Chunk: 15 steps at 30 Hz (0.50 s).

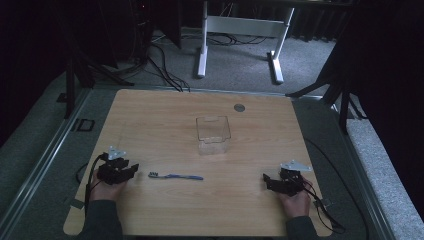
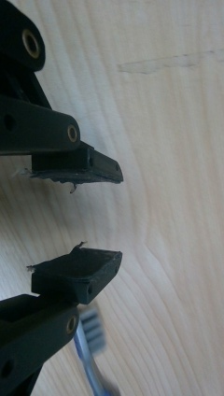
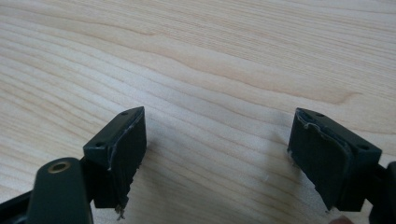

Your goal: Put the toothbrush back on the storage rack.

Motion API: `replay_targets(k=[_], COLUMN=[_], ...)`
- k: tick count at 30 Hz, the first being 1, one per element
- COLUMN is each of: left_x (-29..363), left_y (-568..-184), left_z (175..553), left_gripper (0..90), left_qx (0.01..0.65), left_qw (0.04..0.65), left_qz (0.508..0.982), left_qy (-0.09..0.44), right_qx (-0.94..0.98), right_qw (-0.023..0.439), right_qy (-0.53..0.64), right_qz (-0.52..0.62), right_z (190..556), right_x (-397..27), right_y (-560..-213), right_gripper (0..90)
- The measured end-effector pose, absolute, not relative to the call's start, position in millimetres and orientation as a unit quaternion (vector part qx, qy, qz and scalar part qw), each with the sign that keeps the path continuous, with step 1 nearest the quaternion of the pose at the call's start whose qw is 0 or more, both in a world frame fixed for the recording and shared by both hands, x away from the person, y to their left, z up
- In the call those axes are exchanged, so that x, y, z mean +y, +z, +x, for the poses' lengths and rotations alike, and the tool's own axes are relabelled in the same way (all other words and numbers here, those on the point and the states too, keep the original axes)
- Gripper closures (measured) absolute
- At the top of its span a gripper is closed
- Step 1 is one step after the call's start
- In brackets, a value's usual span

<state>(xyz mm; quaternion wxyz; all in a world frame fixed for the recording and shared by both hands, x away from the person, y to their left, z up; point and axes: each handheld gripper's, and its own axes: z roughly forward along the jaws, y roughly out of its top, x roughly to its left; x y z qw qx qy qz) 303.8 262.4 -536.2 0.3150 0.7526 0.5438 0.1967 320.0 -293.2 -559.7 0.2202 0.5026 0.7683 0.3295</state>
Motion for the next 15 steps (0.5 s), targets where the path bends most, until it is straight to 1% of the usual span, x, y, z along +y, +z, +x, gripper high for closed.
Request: replay_targets(k=[7, 15], left_x=[261, 264], left_y=[-521, -497], left_z=[305, 311], left_gripper=[55.6, 57.3], left_qx=[0.528, 0.502], left_qw=[0.335, 0.366], left_qz=[0.755, 0.761], left_qy=[0.198, 0.187], right_qx=[0.770, 0.770], right_qw=[0.218, 0.218], right_qy=[0.331, 0.331], right_qz=[0.500, 0.500], right_z=[320, 320], right_x=[-294, -294], right_y=[-560, -560], right_gripper=[19.2, 19.2])
